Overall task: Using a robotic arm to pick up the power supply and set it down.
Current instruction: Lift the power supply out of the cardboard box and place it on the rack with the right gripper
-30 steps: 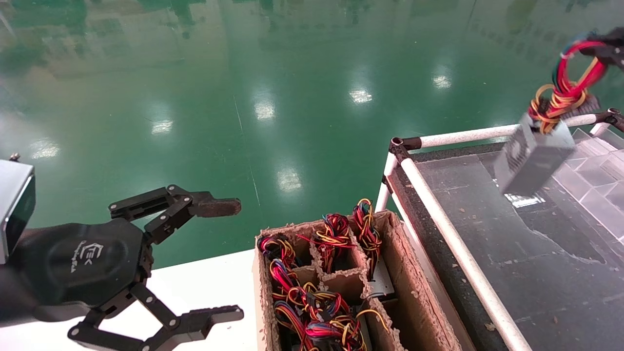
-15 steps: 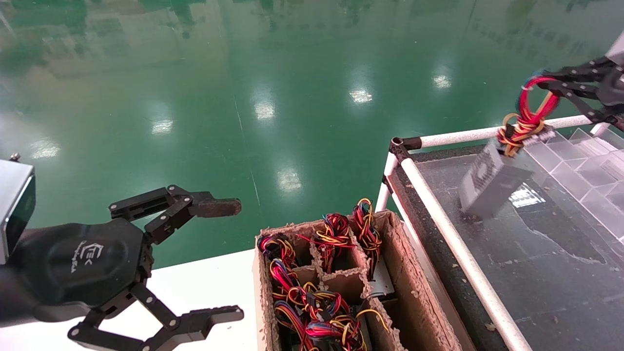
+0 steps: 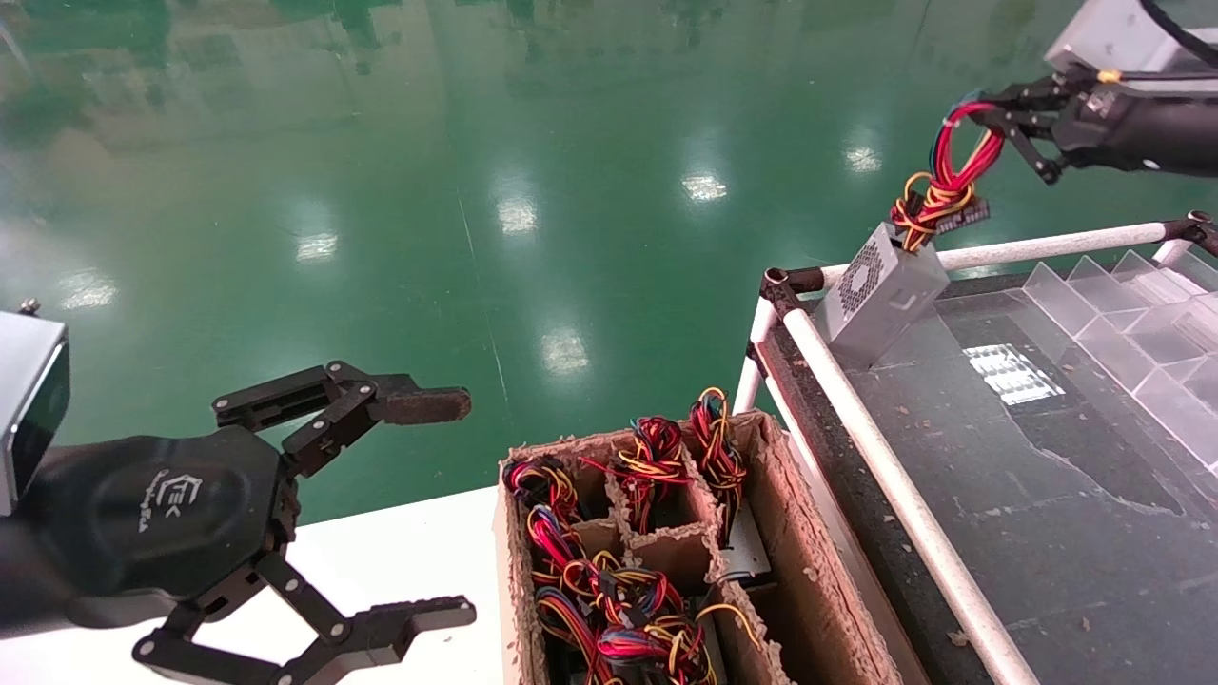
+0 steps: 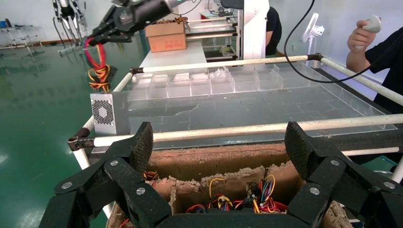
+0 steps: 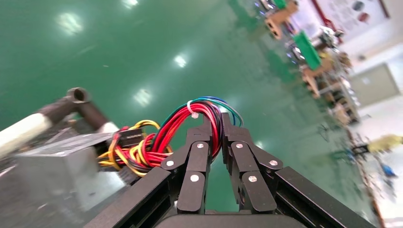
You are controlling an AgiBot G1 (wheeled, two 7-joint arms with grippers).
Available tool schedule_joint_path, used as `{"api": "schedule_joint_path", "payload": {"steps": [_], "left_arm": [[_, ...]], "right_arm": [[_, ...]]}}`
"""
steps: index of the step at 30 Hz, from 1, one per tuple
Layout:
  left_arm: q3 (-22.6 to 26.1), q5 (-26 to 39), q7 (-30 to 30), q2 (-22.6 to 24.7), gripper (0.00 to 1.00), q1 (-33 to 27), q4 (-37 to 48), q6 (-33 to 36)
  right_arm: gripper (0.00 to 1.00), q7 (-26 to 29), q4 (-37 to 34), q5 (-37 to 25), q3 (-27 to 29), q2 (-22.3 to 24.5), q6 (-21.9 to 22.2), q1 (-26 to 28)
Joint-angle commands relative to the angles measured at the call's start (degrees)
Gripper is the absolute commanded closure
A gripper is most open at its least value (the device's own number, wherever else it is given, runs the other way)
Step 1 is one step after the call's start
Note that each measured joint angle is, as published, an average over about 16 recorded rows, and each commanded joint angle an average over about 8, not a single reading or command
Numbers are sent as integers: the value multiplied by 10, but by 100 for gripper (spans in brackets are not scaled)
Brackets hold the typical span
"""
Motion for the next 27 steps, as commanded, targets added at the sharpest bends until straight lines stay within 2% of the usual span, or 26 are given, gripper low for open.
{"api": "schedule_joint_path", "payload": {"steps": [1, 7, 27], "left_arm": [[0, 0, 0, 0, 0, 0, 0, 0], [0, 0, 0, 0, 0, 0, 0, 0], [1, -1, 0, 0, 0, 0, 0, 0]], "right_arm": [[100, -5, -15, 0, 1, -16, 30, 3], [100, -14, -33, -4, -1, -47, 55, 5], [100, -30, -57, -4, -2, -91, 45, 9]]}}
